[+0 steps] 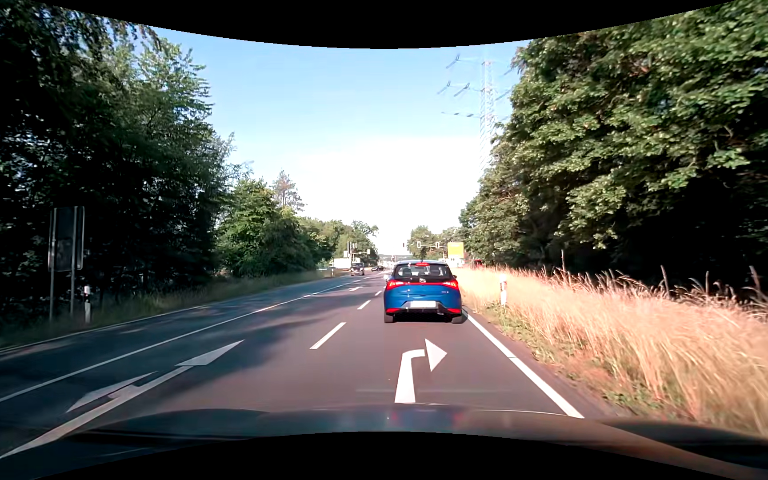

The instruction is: Follow the waypoints while adhering to traffic rules and regulations

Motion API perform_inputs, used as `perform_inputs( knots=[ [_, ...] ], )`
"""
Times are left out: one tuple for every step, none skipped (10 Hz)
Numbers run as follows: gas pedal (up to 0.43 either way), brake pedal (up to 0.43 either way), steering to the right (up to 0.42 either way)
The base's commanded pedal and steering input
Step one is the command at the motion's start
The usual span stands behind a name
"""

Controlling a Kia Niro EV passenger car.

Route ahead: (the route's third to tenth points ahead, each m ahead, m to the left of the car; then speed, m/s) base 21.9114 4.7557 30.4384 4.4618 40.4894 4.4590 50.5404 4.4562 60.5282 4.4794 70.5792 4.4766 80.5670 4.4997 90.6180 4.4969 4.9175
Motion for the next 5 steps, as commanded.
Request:
perform_inputs(
  knots=[
    [0.0, 0.213, -0.003],
    [0.0, 0.213, -0.002],
    [0.0, 0.207, -0.002],
    [0.0, 0.213, -0.002],
    [0.0, 0.213, -0.001]
  ],
)
